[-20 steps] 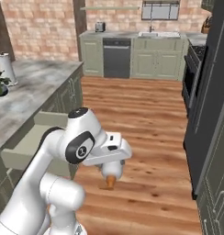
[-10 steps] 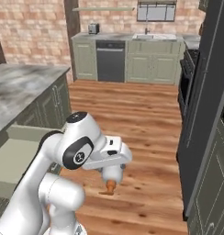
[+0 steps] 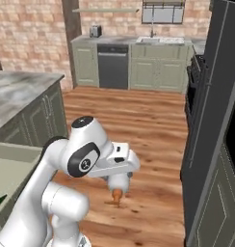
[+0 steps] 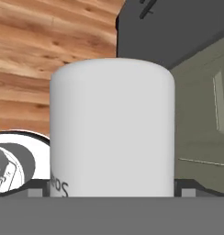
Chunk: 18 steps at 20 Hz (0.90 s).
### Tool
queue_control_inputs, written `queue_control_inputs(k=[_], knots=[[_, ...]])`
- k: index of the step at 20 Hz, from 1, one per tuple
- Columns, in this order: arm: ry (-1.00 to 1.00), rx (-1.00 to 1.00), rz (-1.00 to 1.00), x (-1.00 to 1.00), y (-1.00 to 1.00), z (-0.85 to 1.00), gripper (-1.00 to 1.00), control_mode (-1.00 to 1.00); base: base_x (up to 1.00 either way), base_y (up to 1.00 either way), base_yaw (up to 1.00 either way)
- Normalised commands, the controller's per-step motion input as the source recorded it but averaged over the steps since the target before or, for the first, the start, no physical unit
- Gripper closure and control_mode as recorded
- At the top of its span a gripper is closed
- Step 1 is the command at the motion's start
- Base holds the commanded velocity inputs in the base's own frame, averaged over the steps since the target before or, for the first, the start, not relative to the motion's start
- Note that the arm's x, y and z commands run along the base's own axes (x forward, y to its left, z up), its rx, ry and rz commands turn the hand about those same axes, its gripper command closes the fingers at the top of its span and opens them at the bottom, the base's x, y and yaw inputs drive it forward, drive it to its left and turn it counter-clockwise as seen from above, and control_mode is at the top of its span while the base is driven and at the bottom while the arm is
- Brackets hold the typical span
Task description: Restock the sink supplies by placing the sponge and soap dispenser on the counter and next to the sink. Make sure the soap dispenser is upright.
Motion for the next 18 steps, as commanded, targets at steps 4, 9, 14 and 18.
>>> queue_control_inputs(k=[4, 9, 14, 18], knots=[[0.00, 0.00, 0.00, 0.00, 0.00, 0.00, 1.00, 1.00, 1.00, -0.63, 0.16], [0.00, 0.00, 0.00, 0.00, 0.00, 0.00, 1.00, 1.00, 1.00, -0.45, 0.19], [0.00, 0.00, 0.00, 0.00, 0.00, 0.00, 1.00, 1.00, 1.00, -0.11, 0.23], [0.00, 0.00, 0.00, 0.00, 0.00, 0.00, 1.00, 1.00, 1.00, -0.02, 0.22]])
